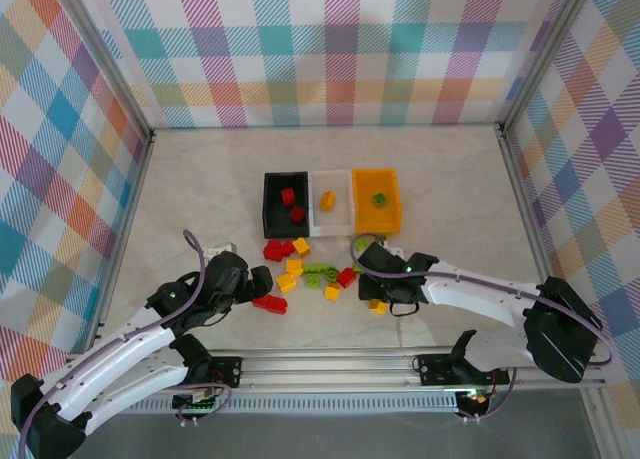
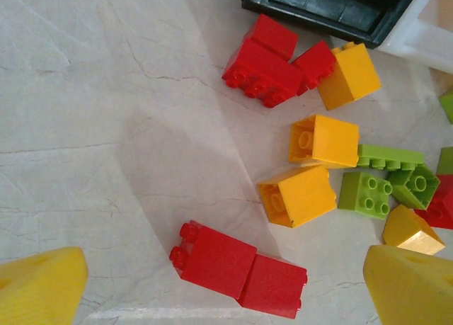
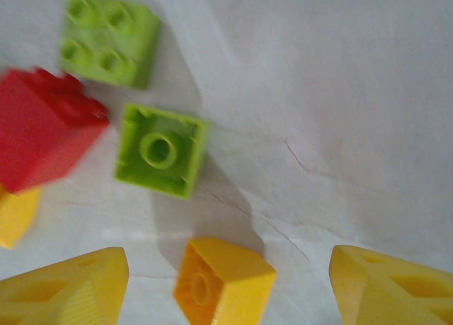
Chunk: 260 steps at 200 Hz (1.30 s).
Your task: Sort the legos into containers by color
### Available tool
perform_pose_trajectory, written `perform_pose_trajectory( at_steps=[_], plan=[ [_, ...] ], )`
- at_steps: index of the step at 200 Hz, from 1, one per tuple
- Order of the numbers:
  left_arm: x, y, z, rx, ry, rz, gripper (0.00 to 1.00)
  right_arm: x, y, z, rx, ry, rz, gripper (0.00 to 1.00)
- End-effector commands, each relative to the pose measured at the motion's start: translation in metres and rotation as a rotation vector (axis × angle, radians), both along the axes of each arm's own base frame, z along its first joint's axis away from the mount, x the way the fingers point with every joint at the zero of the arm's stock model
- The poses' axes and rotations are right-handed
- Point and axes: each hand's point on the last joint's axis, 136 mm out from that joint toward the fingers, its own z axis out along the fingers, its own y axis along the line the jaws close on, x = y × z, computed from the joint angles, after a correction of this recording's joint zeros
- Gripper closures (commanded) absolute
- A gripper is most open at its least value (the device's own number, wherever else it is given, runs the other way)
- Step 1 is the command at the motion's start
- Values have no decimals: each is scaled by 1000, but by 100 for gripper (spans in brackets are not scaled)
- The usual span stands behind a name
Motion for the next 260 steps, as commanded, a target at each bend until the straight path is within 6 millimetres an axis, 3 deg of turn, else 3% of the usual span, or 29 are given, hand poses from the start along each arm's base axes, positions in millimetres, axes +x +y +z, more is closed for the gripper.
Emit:
perform_pose_trajectory(
  at_steps=[1, 60, 112, 150, 182, 204, 229, 260],
  plan=[
    [-5, -3, -6, -16, 15, -9, 0, -9, 0, -5, 28, 25, -75, 24],
    [-8, 2, -16, -1, 25, 3, 0, -26, 13, -35, -11, 111, -47, 28],
    [-7, 3, -16, 1, 23, 5, 0, -28, 16, -46, -39, 123, -44, 52],
    [-8, 3, -16, 3, 24, 3, 0, -22, 23, -29, 3, 69, -16, 62],
    [-7, 2, -13, -2, 20, 2, 0, -9, 37, 13, 94, -33, 34, 66],
    [-6, 1, -11, -5, 15, 1, 0, 13, 56, 50, 148, -130, 92, 66],
    [-5, 0, -13, -9, 20, 3, 0, 63, 89, 87, 216, -211, 127, 65],
    [-6, -3, -15, -9, 34, -4, 0, 144, 117, 96, 208, -247, 111, 65]
  ],
)
